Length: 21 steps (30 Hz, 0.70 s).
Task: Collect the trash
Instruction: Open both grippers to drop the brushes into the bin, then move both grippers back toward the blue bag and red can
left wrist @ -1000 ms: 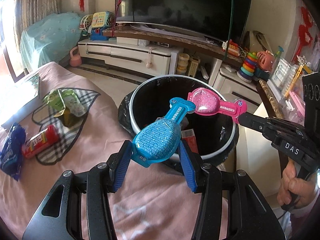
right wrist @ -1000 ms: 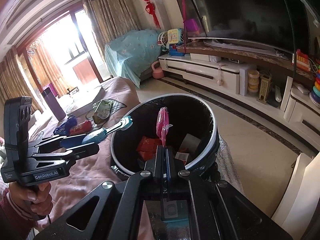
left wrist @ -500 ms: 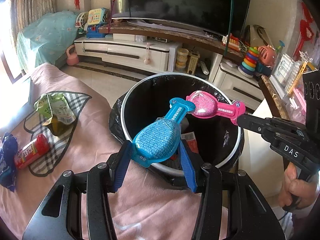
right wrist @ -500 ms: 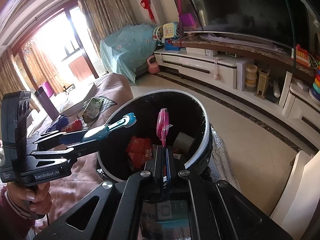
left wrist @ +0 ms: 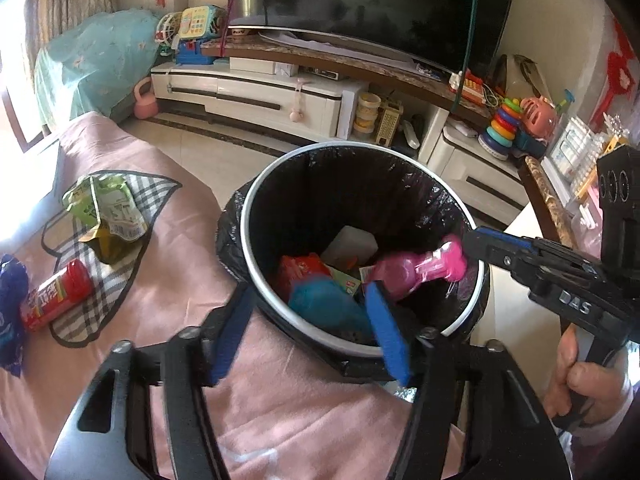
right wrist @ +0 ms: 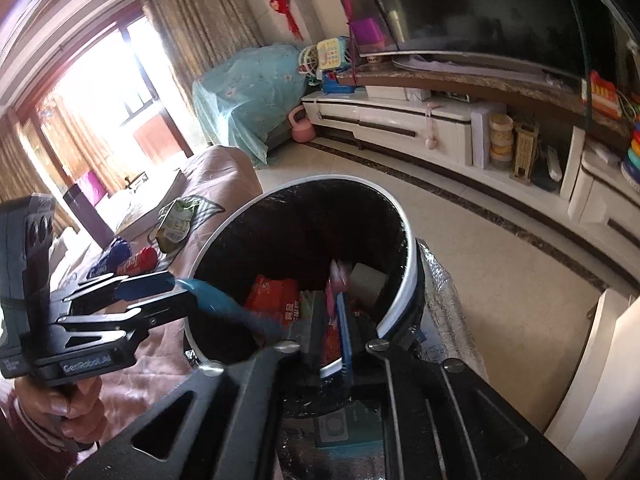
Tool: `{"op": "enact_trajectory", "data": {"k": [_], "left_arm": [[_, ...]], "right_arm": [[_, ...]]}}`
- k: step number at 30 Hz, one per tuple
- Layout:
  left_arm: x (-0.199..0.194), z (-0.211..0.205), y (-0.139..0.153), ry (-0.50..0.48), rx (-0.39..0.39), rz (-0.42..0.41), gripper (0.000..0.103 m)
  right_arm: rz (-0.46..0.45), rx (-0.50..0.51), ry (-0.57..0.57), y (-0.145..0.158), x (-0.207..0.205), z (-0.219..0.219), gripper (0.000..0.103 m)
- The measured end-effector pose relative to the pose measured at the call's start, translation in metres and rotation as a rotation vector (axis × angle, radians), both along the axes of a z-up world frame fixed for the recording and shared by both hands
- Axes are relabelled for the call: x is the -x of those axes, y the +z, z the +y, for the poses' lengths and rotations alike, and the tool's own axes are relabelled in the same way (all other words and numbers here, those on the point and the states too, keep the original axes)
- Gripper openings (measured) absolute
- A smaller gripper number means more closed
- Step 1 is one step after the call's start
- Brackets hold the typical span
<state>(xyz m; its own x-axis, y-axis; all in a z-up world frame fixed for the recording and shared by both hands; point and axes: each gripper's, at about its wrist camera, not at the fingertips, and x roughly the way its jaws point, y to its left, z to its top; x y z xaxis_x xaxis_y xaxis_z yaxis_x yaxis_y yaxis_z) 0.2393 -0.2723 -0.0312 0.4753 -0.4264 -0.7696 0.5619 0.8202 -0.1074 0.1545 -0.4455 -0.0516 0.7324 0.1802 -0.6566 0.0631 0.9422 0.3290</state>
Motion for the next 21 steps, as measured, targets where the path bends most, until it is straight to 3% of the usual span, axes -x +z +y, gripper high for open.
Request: {"op": "enact_trajectory", "data": {"k": [1,5,7,9,15,21], "left_arm": [[0.001,0.003,0.001,0.005,0.004,-0.004,0.065],[0.006,0.018,0.003,0.026,0.027,-0.001,0.072],[0.009,0.029,0.002,0.043,0.041,0.006,0.075],[0.014,0.044,0.002,0.069,0.054,0.008,0.077],[0.030,0.094,0.001,0.164,0.068,-0.004,0.078],[0.040,0.152,-0.004,0.269,0.081,-0.002,0.079]], "right_arm": [[-0.007,-0.008,-0.002,0.001,0.001,0.000,0.050],[-0.042,-0.028,-0.005,0.007,0.008,0.005,0.061],[-0.061,-0.048,-0.003,0.011,0.012,0.010,0.079],[-0.080,-0.060,0.003,0.015,0.014,0.015,0.086],[-0.122,-0.077,0.052,0.027,0.016,0.052,0.095],[-0.120,-0.057,0.173,0.026,0.009,0.107,0.096]]}}
